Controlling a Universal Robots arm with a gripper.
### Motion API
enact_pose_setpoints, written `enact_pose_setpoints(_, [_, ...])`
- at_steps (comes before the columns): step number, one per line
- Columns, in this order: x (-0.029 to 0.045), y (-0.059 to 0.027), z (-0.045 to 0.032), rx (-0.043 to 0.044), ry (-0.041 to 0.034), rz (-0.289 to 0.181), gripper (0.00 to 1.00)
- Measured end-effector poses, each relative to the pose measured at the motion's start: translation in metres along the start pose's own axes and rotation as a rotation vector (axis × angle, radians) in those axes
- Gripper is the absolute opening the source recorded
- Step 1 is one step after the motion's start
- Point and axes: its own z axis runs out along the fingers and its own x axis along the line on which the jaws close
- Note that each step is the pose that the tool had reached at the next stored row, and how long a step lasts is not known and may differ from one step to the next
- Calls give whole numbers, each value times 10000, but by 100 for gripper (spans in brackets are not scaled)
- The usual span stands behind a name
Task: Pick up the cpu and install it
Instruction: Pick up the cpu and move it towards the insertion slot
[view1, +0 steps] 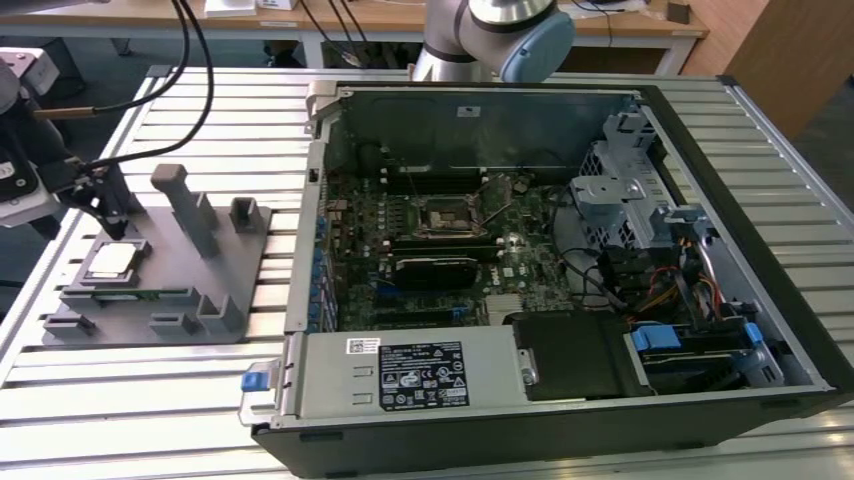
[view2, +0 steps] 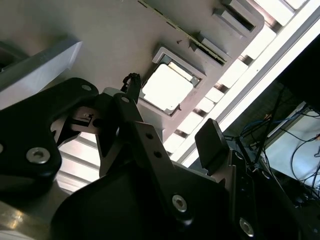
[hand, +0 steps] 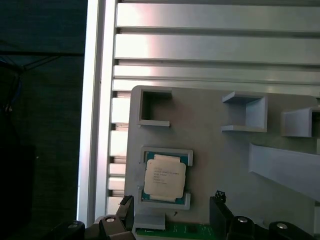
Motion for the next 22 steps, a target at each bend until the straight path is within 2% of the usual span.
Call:
enact_pose_setpoints(13, [-2,-3,61,0,-1,0,70])
enact_pose_setpoints(14, [-6,-9,204,1,1,0,70])
enact_pose_setpoints(19, [-6,-9,208,0,0,0,70])
enact_pose_setpoints(22, [-7,-11,242,13,1,6,70])
